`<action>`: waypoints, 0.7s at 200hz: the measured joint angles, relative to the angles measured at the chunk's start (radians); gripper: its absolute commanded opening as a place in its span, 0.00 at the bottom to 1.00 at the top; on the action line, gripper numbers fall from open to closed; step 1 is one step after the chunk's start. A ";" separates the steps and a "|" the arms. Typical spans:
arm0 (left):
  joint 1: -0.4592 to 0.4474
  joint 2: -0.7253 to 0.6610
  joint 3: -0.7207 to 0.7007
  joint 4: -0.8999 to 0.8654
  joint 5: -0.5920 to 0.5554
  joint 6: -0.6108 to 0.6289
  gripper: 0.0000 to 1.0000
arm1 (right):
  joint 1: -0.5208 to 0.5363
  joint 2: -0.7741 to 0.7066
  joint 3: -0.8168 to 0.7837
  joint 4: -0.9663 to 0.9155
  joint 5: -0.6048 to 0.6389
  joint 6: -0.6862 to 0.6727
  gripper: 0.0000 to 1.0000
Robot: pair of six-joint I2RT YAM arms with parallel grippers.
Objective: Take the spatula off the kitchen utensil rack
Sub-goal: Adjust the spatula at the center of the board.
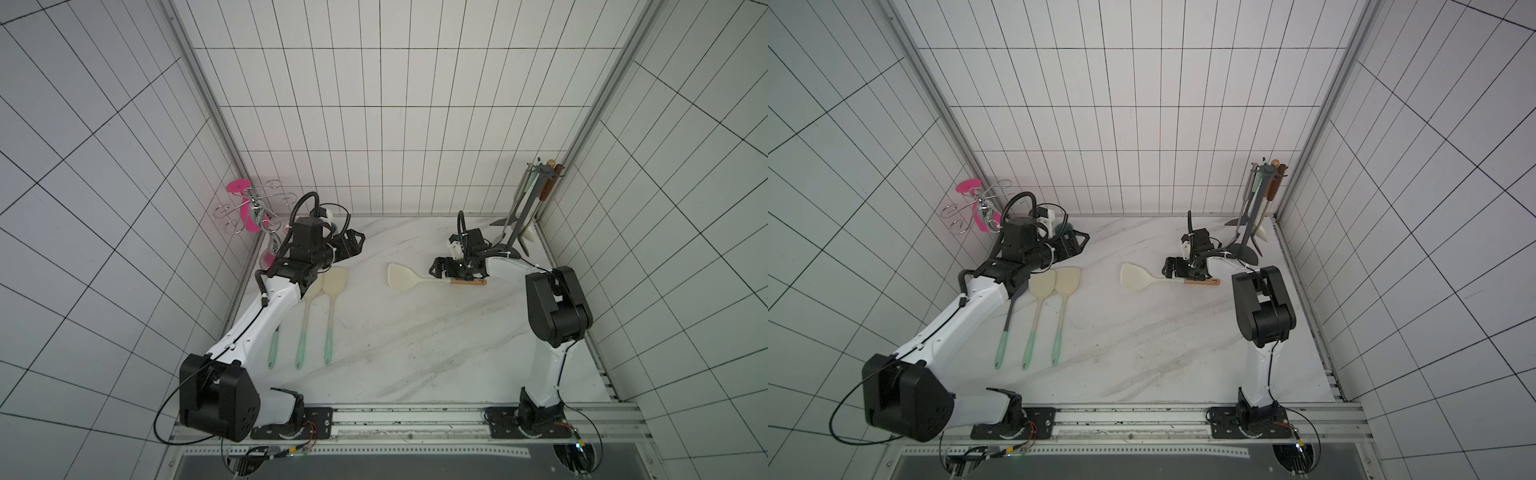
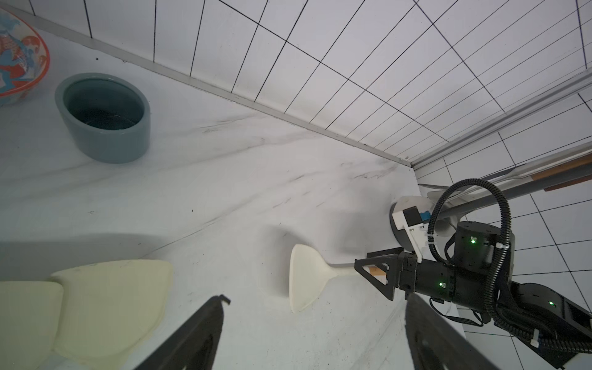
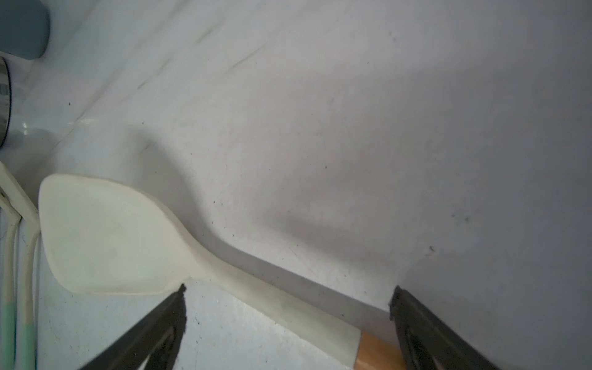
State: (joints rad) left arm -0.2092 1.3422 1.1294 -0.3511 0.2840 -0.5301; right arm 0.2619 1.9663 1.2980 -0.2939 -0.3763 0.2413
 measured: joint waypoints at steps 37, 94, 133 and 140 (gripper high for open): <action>0.029 -0.006 -0.019 0.000 0.001 0.019 0.90 | 0.031 -0.008 0.006 -0.068 0.008 -0.004 0.95; 0.031 -0.048 -0.029 0.011 0.004 0.026 0.90 | 0.212 -0.079 0.004 -0.232 0.109 0.002 0.85; 0.040 -0.055 -0.032 0.019 0.005 0.027 0.90 | 0.327 -0.150 -0.017 -0.270 0.181 0.028 0.82; 0.041 -0.055 -0.034 0.019 0.005 0.027 0.90 | 0.330 -0.164 -0.024 -0.272 0.188 0.033 0.83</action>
State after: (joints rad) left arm -0.1680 1.2873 1.0954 -0.3321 0.2890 -0.5030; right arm 0.5919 1.8023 1.2743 -0.5655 -0.1879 0.2741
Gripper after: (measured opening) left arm 0.898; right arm 0.824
